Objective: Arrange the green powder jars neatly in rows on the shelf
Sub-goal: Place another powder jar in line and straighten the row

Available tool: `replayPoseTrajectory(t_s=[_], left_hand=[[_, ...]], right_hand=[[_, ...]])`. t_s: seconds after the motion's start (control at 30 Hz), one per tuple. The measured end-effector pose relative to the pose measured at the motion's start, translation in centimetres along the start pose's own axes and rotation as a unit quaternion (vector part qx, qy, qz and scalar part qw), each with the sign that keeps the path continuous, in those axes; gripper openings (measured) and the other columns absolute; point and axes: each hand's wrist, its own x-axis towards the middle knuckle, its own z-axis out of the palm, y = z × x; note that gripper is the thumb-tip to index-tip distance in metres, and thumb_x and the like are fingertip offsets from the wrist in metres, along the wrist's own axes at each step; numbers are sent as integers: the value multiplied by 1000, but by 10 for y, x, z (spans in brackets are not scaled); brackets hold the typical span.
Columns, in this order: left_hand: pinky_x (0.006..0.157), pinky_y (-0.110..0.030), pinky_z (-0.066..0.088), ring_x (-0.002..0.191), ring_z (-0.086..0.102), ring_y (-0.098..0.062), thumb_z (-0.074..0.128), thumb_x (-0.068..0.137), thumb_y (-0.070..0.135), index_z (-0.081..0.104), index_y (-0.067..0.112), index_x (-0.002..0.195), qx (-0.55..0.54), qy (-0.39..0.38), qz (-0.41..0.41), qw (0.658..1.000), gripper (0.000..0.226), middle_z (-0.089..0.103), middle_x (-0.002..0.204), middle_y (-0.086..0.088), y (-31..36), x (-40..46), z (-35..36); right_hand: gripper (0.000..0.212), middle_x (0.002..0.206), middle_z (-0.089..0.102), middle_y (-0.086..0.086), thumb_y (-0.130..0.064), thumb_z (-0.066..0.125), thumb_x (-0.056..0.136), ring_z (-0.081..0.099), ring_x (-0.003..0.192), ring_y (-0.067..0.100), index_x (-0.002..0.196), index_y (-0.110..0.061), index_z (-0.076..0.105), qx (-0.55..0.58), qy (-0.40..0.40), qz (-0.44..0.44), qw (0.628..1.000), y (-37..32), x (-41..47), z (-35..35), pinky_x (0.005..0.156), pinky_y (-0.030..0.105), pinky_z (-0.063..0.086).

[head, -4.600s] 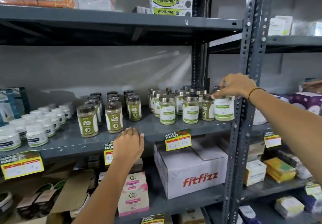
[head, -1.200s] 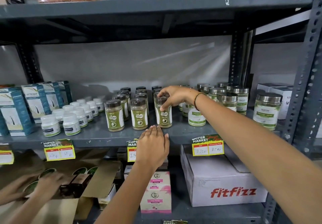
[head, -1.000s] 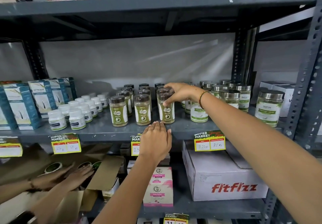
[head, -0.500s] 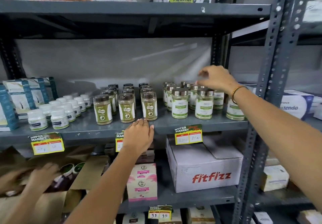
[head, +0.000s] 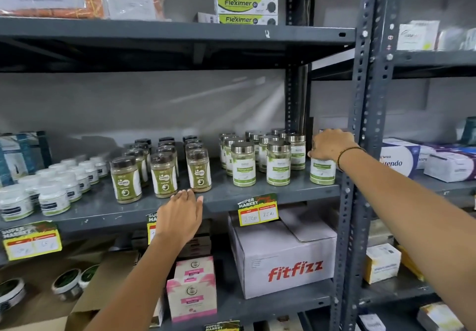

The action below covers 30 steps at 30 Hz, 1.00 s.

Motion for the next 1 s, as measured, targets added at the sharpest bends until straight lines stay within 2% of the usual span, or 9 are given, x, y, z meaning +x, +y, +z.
replayPoseTrajectory(t_s=[0.17,0.27,0.37,0.47,0.6,0.77,1.0], left_hand=[[67,-37,55,106,62,-20,22,97,43,58,11,120,2,17,-6,1000,54,66,118,-6,-1,0,4],[69,-37,56,105,63,-21,26,97,42,62,10,116,3,25,-4,1000,52,68,114,-7,-1,-1,7],[75,-37,56,111,61,-20,26,97,43,61,10,119,0,27,-10,1000,53,67,118,-7,-1,-1,9],[78,-37,55,115,58,-19,24,97,44,60,11,122,3,26,-18,1000,55,65,123,-6,-1,0,10],[78,-36,55,113,60,-19,27,97,43,62,11,120,9,23,-17,1000,53,66,122,-7,-1,-2,10],[76,-35,56,109,63,-20,34,96,41,65,8,115,19,21,-12,1000,49,68,116,-9,0,-3,9],[73,-36,57,104,65,-22,33,96,39,67,7,111,19,22,-5,1000,50,70,111,-10,0,-3,9]], right_hand=[[44,121,63,11,-36,60,87,59,114,34,128,-19,57,28,18,2,999,0,9,7,71,40,43],[43,119,65,12,-31,62,84,61,110,35,125,-20,59,73,26,-16,997,-1,15,10,79,42,50],[49,120,66,11,-34,67,82,62,109,34,129,-23,58,130,20,-36,991,-1,22,11,87,42,53],[57,127,65,8,-34,72,81,61,113,29,134,-23,55,183,3,-57,982,0,29,13,95,44,52],[59,133,62,9,-27,77,80,58,119,28,134,-21,56,245,-4,-73,967,3,36,18,98,40,50],[58,136,58,10,-20,79,80,58,117,28,133,-22,57,291,-30,-81,953,8,45,19,83,30,49],[61,141,56,8,-20,79,79,54,125,27,135,-22,56,281,-52,-73,956,8,49,14,100,36,45]])
